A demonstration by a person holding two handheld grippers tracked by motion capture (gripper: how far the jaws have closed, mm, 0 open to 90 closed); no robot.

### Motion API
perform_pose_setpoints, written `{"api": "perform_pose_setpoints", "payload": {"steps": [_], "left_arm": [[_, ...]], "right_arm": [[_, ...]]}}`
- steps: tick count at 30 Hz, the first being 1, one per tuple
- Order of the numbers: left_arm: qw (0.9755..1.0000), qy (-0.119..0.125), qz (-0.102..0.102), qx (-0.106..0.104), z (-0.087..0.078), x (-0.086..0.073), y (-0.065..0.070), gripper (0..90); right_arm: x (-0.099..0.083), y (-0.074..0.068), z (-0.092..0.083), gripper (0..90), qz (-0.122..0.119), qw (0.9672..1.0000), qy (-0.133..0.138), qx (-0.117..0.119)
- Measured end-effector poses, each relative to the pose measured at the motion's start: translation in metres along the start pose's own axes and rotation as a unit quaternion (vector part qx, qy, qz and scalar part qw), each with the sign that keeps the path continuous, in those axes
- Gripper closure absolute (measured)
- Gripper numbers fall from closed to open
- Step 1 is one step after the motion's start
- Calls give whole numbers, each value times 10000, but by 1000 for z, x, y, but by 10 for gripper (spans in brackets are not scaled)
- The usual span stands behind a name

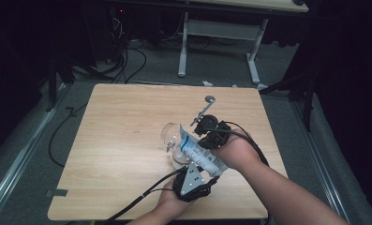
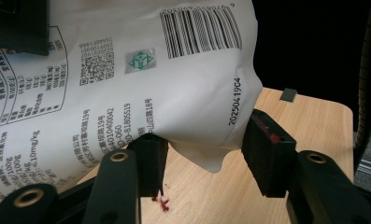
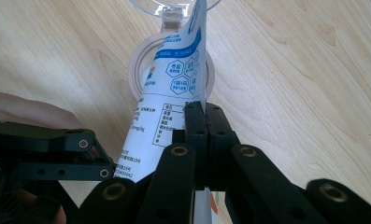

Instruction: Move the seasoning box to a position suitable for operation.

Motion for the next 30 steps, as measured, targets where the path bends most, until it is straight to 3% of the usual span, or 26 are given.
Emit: {"api": "perform_pose_setpoints", "payload": {"steps": [30], "left_arm": [[10000,48,-11,-12,-1,1,0,534]], "right_arm": [[2,0,1,900,-38,10000,-11,-12]]}}
Point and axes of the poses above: each handheld gripper's, and its own axes: z roughly forward along the jaws, x roughly out of its top, y roughly to its right, the point moved 4 cm from there along z, roughly forward along the jaws, and after that the axes turned 11 degrees about -z, right-handed, at the moved point
